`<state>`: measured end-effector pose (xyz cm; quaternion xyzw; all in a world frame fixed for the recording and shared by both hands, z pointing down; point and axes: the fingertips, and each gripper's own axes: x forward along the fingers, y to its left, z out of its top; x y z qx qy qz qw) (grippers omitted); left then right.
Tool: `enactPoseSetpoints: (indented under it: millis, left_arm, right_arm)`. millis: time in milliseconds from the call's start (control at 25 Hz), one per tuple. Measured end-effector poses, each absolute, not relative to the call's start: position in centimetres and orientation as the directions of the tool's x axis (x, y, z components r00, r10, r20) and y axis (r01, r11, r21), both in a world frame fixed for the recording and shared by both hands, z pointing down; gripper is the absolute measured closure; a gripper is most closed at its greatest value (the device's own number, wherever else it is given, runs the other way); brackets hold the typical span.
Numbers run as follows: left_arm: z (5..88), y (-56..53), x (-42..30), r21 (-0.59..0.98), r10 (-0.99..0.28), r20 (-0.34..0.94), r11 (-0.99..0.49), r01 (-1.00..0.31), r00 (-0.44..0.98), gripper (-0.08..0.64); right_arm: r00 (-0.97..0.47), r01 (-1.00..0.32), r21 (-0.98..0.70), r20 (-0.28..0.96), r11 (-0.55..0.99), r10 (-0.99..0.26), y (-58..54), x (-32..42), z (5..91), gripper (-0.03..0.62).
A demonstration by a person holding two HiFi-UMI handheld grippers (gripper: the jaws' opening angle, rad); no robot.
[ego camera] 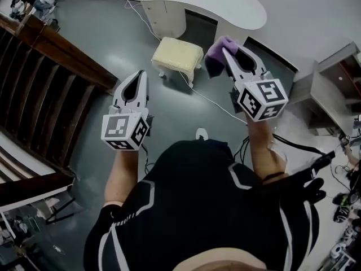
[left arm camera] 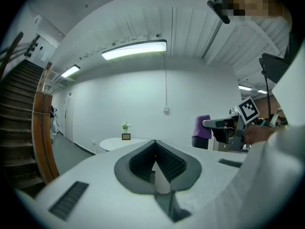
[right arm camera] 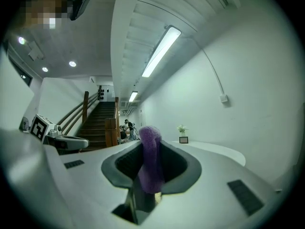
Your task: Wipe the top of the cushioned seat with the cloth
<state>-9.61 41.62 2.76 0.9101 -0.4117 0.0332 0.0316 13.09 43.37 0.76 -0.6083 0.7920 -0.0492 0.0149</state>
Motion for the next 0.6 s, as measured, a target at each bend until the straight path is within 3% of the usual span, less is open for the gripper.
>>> enactPoseSetpoints:
  millis: [320,600]
  left_arm:
    - [4.2,35.5,-4.3,0.039,-0.734,0.124,-0.669,-0.742,0.668,0.557]
    - [6.3,29.3,-4.0,0.070,-0.700,0.138,-0.699,-0.712,0.701,0.557]
  right_arm:
    - [-0.281,-0.956,-0.112,0.063,0.273,-0.958,38.1,17.8,2.5,0.491]
    - [-0.264,-0.962,-0.099,0.096,0.255,-0.960,32.5,17.3,4.0,0.491]
